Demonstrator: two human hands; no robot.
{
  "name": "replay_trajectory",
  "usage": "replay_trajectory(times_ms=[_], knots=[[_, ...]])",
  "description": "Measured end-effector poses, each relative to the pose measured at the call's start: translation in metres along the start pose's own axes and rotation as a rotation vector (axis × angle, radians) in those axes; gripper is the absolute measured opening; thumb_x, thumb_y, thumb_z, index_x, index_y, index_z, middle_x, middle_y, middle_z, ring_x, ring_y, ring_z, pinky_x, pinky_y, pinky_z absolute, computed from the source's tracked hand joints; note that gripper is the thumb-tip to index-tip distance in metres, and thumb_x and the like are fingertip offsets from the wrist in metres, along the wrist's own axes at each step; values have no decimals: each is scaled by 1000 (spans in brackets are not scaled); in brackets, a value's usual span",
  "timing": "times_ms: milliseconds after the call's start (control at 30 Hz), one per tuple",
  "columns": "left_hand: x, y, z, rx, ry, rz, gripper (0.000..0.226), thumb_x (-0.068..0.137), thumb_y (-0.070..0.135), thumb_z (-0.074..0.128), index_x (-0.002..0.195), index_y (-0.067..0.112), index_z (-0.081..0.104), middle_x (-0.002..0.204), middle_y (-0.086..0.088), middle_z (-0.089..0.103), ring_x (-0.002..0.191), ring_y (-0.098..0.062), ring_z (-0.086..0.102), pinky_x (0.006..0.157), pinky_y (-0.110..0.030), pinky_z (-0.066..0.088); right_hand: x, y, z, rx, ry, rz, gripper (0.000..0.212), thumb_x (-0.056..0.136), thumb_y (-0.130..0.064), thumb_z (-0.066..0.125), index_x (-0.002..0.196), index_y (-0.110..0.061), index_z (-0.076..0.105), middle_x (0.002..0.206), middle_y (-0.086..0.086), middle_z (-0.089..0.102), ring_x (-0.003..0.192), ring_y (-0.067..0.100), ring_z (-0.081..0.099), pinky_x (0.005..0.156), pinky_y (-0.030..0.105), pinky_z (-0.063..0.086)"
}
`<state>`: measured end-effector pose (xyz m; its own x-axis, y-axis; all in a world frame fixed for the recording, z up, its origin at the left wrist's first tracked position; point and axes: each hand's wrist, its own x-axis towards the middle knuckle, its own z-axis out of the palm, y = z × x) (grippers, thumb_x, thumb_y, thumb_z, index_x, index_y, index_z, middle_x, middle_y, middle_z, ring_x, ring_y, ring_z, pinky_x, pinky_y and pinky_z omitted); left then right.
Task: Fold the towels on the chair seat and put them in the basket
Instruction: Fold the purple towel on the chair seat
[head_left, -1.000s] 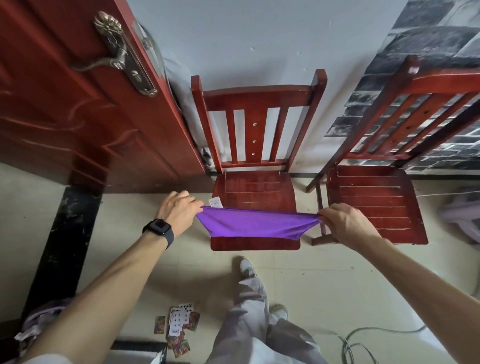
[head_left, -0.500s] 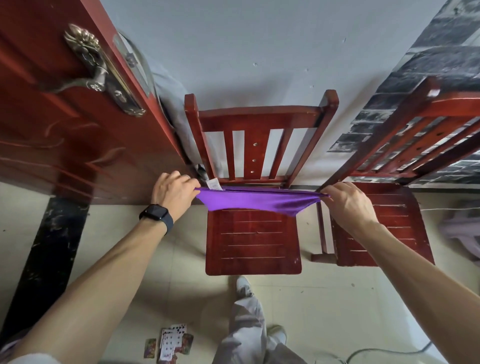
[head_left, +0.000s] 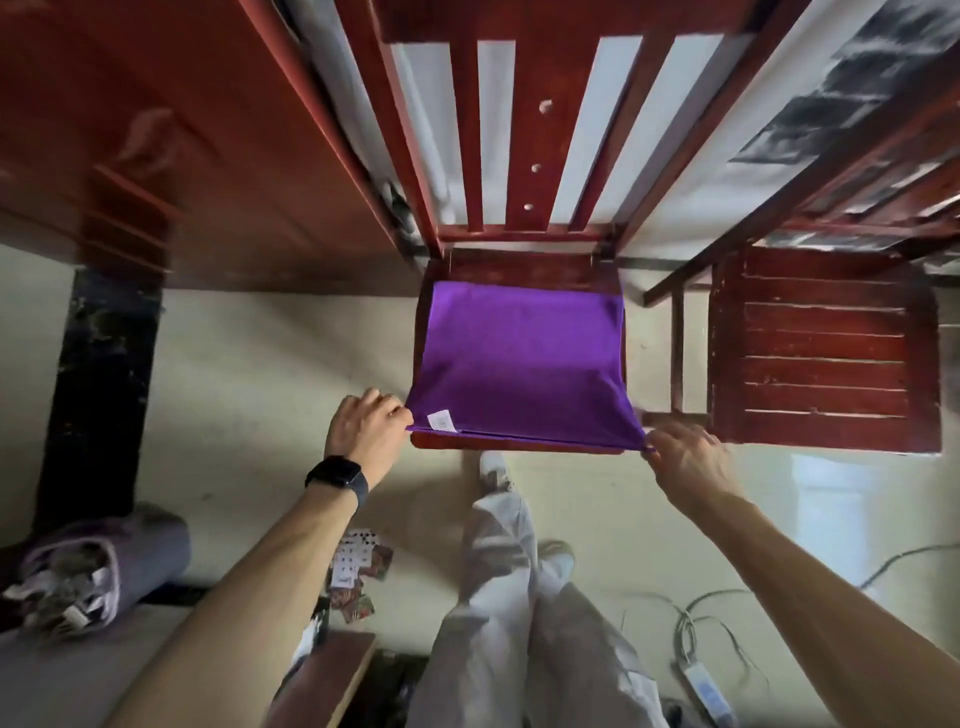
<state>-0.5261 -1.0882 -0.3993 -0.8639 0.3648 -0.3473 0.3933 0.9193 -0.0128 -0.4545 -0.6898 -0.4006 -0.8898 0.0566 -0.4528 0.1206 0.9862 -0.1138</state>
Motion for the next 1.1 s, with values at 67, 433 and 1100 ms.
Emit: replay_trajectory(times_ms=[67,433,1100], knots=[[-16,5,23,-16,-102,-18,18,60,25,88,69,26,73,74,8,65,76,-22,59,62,-34,47,-13,-1,27,-1,-114,6,11,91,-23,66,97,-19,75,101,5,71,98,33,63,78,38,52],[37,-25,49,-1096,-297,-541,29,66,47,80,86,26,75,86,5,76,86,-14,70,81,-30,50,42,12,35,1032,-197,533,17,88,-13,74,102,-5,73,94,11,70,86,21,63,86,38,54],[210,-29,120,-1101,6,-757,28,85,36,72,105,16,72,91,-2,71,89,-18,66,87,-27,51,211,3,91,1036,140,730,10,74,-56,63,83,-52,65,88,-14,74,88,23,72,82,54,59]])
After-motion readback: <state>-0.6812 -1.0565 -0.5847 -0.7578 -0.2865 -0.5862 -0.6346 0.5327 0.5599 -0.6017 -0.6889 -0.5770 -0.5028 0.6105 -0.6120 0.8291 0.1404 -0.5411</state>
